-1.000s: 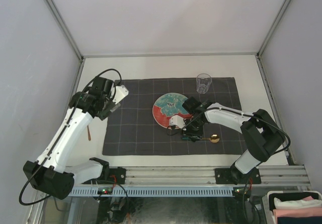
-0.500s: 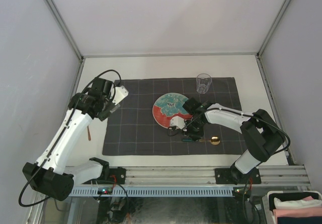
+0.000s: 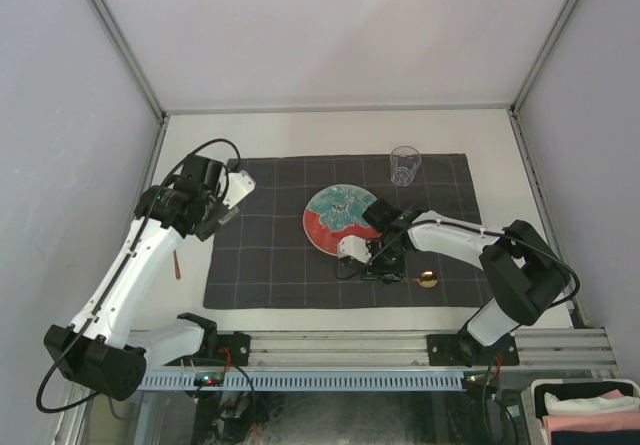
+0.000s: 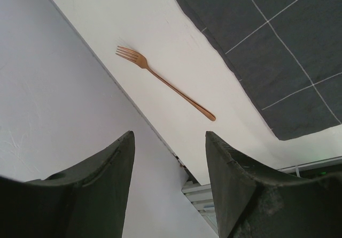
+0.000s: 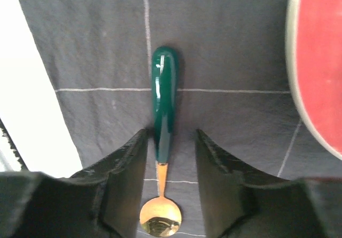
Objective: Set the dinner table for one person
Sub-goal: Pick up the spoon from the napkin.
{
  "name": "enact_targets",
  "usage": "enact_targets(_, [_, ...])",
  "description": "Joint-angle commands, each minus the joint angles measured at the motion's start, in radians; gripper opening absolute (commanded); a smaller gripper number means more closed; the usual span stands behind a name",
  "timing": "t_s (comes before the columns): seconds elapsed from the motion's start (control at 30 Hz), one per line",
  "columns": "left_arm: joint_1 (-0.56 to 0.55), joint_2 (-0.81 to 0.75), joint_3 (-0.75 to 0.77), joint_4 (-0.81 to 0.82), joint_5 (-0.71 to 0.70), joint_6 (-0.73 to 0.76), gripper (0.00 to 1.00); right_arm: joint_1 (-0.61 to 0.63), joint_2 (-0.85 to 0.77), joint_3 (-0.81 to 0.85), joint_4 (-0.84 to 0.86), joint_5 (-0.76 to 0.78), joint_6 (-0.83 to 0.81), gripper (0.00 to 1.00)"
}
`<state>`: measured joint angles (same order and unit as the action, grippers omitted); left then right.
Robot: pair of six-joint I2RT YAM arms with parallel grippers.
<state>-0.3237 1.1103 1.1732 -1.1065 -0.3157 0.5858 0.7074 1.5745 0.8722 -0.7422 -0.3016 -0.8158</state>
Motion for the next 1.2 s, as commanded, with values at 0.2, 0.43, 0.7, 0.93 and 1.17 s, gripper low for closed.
enact_targets(0.2, [0.007,-0.040,-0.027,0.008,0.014,-0.017,0.60,0.001,0.015,-0.025,0.008,0.021,-0.009,0.22])
enact_targets(0.43, [0.007,-0.042,-0.029,0.013,0.013,-0.013,0.60,0.004,0.000,0.022,-0.042,0.022,0.007,0.10])
enact_targets(0.7, [0.006,-0.043,-0.057,0.038,0.032,-0.012,0.60,0.001,-0.067,0.202,-0.238,0.002,0.044,0.03])
enact_targets(0.93, [0.006,-0.021,-0.058,0.074,0.045,-0.024,0.60,-0.058,-0.122,0.442,-0.396,-0.026,0.165,0.00])
enact_targets(1.17, [0.006,-0.001,-0.089,0.099,0.074,-0.037,0.59,-0.191,-0.101,0.493,-0.307,-0.013,0.535,0.00])
